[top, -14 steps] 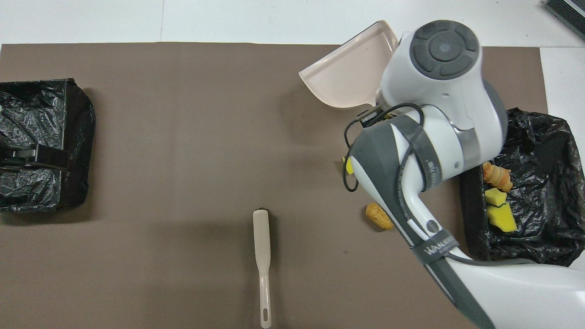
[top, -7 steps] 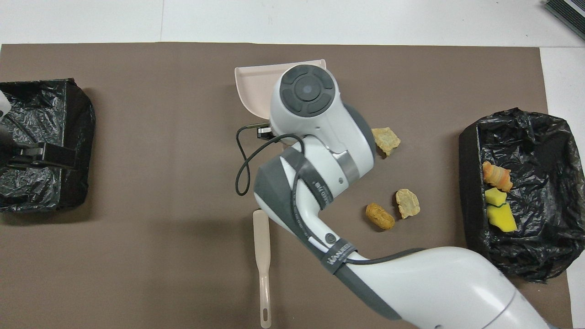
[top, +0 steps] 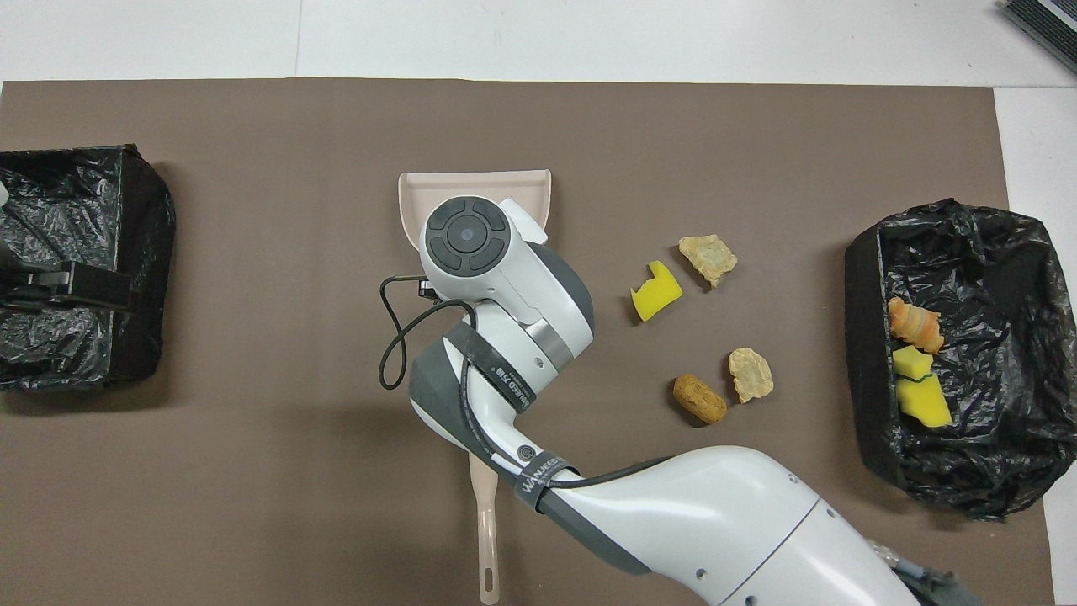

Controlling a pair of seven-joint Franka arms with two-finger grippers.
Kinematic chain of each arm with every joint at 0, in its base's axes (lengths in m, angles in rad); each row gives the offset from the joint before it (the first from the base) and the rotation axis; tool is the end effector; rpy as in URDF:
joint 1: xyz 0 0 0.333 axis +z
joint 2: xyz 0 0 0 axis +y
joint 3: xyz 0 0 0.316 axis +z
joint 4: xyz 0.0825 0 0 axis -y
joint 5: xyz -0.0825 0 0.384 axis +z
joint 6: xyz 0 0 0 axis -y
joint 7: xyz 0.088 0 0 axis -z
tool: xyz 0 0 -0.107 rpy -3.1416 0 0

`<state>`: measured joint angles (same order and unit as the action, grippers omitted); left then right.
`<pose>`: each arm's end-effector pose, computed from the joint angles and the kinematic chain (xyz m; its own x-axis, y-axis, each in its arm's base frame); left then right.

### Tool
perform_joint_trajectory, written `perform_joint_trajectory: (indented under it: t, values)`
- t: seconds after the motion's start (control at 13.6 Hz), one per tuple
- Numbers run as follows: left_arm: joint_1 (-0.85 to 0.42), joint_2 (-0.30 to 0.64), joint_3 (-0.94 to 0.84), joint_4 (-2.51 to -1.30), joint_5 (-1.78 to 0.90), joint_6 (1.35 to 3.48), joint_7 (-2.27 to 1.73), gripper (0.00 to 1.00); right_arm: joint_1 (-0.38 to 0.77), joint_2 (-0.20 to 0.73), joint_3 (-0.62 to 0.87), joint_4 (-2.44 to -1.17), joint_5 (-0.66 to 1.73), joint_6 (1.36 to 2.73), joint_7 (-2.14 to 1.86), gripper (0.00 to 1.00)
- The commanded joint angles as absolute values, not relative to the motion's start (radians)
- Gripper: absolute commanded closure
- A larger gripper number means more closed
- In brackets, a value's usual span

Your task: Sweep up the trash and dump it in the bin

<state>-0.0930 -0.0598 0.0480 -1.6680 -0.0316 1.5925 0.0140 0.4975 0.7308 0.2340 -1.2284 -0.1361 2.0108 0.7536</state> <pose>0.5360 -0.0267 0.6131 0.9982 -0.0584 -0.0153 -0.0578 -0.9977 0.0347 0.5951 0.4605 0.3512 0.9990 -0.0328 0.0313 -0.0306 -0.9972 -0.0686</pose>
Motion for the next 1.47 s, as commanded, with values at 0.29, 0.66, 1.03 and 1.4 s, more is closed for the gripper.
perform_joint_trajectory:
  t: [0.29,0.66,1.03,1.4]
  values:
    - [-0.123,-0.066,0.061,-1.675,-0.025,1.559,0.006,0.0,0.462,0.678,0.241,-1.226,-0.106,1.996,0.765,0.0]
    - [-0.121,-0.072,0.06,-1.68,-0.025,1.559,0.006,0.0,0.449,0.364,0.241,-1.513,0.027,1.898,0.772,0.0]
    - [-0.124,-0.074,0.049,-1.678,-0.023,1.537,0.008,0.0,0.509,0.096,0.241,-1.956,0.191,1.978,0.769,0.0]
    - [-0.124,-0.093,0.049,-1.704,-0.025,1.539,0.006,0.0,0.647,0.023,0.241,-2.209,0.276,2.186,0.808,0.0]
